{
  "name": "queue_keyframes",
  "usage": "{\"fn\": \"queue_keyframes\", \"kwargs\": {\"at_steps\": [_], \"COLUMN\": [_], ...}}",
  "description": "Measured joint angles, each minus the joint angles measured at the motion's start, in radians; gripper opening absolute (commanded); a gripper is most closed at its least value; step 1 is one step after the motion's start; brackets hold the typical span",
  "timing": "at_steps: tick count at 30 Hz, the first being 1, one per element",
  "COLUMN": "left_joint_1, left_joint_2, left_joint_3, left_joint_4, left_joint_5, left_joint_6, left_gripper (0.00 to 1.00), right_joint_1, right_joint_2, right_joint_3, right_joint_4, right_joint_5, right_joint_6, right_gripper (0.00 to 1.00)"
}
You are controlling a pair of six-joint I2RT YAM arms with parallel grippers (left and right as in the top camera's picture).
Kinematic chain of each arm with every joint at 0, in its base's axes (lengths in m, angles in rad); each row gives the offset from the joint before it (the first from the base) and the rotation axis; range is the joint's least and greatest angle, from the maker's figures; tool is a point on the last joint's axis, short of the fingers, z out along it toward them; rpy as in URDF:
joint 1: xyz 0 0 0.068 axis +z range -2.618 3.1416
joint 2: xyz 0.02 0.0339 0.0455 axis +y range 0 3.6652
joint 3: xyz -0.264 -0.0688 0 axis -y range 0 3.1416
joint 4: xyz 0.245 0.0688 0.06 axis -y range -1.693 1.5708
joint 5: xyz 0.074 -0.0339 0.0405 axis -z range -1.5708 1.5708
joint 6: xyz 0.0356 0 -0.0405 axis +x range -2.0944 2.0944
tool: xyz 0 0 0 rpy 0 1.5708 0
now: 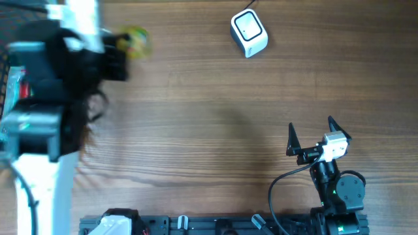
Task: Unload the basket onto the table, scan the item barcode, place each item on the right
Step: 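Carry the Vim bottle with the left gripper toward the scanner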
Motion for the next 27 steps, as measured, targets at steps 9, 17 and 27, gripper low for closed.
{"fn": "queue_keyframes", "kwargs": {"at_steps": [9,17,27], "left_joint_1": [-0.411,-0.598,-0.690], "left_joint_2": [0.293,0.488,0.546], "left_joint_3": [0.000,0.000,0.000], "left_joint_4": [-0.038,0.047,0.101], "left_joint_5": [-0.098,-0.126,-0.192], "left_joint_6": [-0.081,-0.203,-0.286], "left_gripper": [0.18,0.17,0.18], "right_joint_1": [0.000,0.000,0.000], "right_joint_2": [0.000,0.000,0.000], "right_joint_3": [0.000,0.000,0.000], "right_joint_4": [0.000,0.000,0.000], "right_joint_5": [0.000,0.000,0.000], "right_joint_6": [0.000,0.000,0.000], "right_gripper": [1.00,1.00,1.00]}}
